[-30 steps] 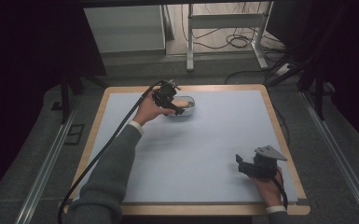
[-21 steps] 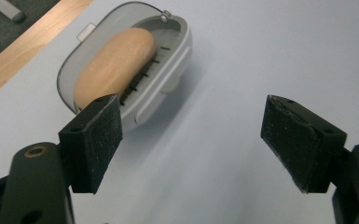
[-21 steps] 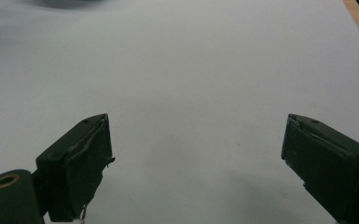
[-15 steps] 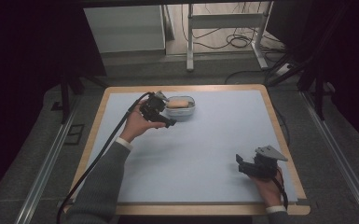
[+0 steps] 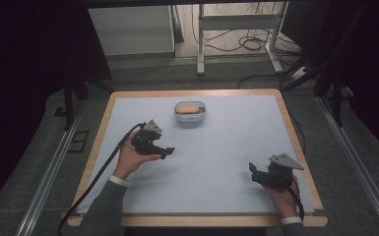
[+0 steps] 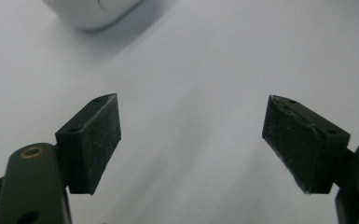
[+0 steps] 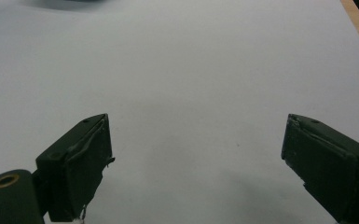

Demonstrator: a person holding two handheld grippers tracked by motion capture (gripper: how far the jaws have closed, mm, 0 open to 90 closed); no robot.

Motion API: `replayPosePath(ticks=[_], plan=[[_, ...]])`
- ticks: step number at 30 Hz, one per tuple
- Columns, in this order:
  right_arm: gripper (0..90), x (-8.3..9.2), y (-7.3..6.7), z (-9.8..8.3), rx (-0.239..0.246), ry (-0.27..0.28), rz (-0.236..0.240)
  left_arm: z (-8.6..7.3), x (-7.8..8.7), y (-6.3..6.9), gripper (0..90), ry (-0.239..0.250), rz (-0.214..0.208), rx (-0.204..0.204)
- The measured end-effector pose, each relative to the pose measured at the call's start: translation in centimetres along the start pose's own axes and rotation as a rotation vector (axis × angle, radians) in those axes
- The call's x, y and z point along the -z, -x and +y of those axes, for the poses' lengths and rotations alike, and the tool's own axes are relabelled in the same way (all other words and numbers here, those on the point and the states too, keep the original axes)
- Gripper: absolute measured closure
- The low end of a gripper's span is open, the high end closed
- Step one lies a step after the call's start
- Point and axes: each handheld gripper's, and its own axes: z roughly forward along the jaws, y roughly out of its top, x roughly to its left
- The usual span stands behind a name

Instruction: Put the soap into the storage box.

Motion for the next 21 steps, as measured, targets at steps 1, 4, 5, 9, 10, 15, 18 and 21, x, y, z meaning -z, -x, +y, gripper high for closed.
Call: replayPosePath(ticks=[1, 4, 5, 9, 10, 15, 18, 21], plan=[[8.4, 0.0, 0.0, 0.0, 0.000, 0.000, 0.000, -0.7, 0.1, 0.1, 19.1, -0.002, 0.012, 0.006], [8.4, 0.0, 0.0, 0.0, -0.001, 0.000, -0.002, -2.2, 0.5, 0.3, 19.0, -0.005, 0.010, 0.030], [8.4, 0.0, 0.0, 0.0, -0.001, 0.000, -0.001, -2.8, 0.6, 0.4, 18.8, -0.005, 0.010, 0.042], [8.4, 0.0, 0.1, 0.0, -0.006, -0.001, 0.003, -5.2, 0.9, 0.6, 18.6, -0.013, 0.026, 0.081], [8.4, 0.0, 0.0, 0.0, -0.005, 0.001, 0.000, -5.5, 0.9, 0.6, 18.6, -0.012, 0.028, 0.089], [8.4, 0.0, 0.0, 0.0, -0.001, 0.000, -0.003, -6.9, 0.6, 0.8, 18.7, -0.045, 0.061, 0.105], [8.4, 0.0, 0.0, 0.0, 0.001, 0.000, -0.002, -7.0, 0.7, 0.8, 18.6, -0.037, 0.053, 0.111], [8.4, 0.0, 0.0, 0.0, 0.002, -0.001, 0.000, -7.0, 0.7, 0.8, 18.4, -0.038, 0.052, 0.106]])
